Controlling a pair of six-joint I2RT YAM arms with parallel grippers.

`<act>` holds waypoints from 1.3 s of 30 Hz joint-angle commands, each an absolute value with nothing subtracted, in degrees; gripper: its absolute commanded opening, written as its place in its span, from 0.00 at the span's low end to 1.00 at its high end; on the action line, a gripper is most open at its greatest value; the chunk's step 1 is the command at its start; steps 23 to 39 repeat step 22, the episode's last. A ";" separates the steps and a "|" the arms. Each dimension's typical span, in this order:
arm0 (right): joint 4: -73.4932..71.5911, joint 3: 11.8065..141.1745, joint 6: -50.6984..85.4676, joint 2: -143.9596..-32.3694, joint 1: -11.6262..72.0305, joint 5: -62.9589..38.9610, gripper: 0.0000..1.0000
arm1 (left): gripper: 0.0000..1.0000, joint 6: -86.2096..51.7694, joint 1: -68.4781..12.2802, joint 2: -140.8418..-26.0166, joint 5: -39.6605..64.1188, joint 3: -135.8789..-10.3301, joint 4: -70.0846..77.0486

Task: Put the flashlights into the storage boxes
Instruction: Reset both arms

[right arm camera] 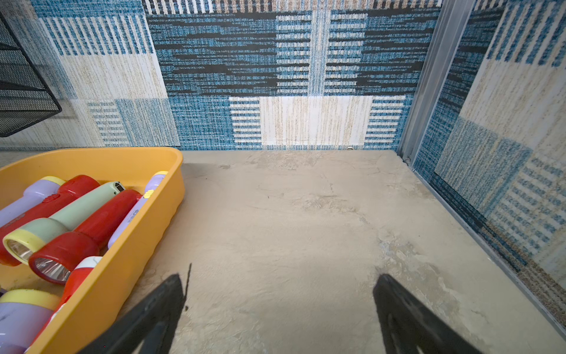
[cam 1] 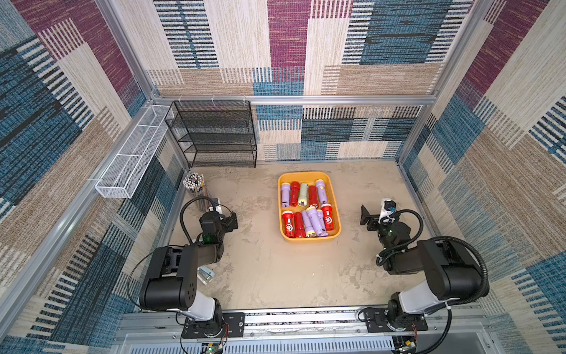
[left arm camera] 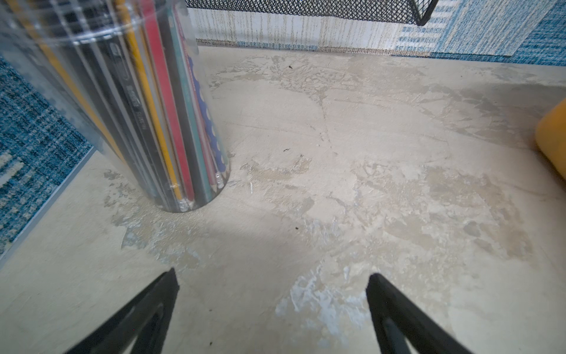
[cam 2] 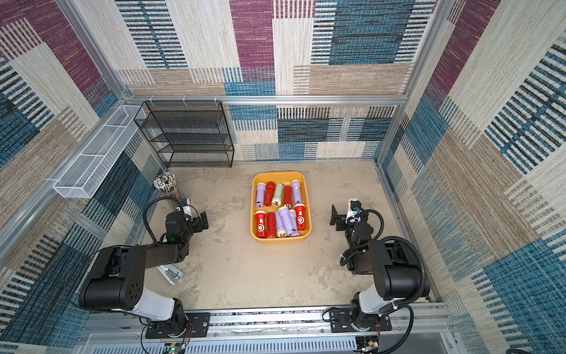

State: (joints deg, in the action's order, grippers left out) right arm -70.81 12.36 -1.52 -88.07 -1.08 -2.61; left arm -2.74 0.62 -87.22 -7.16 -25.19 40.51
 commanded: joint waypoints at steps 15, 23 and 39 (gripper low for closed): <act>-73.12 12.39 -1.24 -88.07 -1.04 -3.03 1.00 | 0.99 -1.10 0.58 -87.62 -5.79 -25.67 42.63; -73.13 12.39 -1.25 -88.09 -0.99 -3.02 1.00 | 0.99 -1.08 0.70 -87.35 -5.71 -25.61 42.47; -73.13 12.39 -1.25 -88.09 -0.99 -3.02 1.00 | 0.99 -1.08 0.70 -87.35 -5.71 -25.61 42.47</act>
